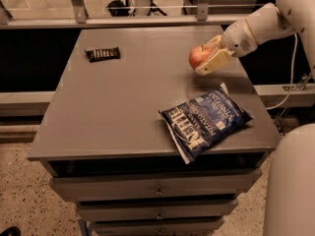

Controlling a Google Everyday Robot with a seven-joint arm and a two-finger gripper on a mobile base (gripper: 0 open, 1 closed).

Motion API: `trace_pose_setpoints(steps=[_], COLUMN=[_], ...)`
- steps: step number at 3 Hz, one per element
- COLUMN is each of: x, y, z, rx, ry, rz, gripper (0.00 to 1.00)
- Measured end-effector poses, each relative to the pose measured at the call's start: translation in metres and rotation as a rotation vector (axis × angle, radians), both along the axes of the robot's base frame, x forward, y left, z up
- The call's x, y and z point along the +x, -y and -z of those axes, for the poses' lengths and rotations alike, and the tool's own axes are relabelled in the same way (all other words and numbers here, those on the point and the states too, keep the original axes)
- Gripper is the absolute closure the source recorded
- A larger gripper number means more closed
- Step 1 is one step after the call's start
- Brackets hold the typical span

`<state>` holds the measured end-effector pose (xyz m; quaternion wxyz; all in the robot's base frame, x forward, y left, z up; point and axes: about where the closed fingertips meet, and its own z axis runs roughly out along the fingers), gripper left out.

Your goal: Move apple near blue chip bag

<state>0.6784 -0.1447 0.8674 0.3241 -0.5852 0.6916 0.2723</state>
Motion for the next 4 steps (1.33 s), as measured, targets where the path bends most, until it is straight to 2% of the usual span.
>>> trace_pose_setpoints(steps=[1, 3, 4], x=[-0.022, -0.037, -0.042], y=[-0.001, -0.006, -0.006], z=[0.017, 0.024, 0.025], rx=[0.025, 0.038, 0.039], ry=[-0.012, -0.003, 0.000], rz=[-0.092, -0.172, -0.206], gripper=[0.75, 0.29, 0.00])
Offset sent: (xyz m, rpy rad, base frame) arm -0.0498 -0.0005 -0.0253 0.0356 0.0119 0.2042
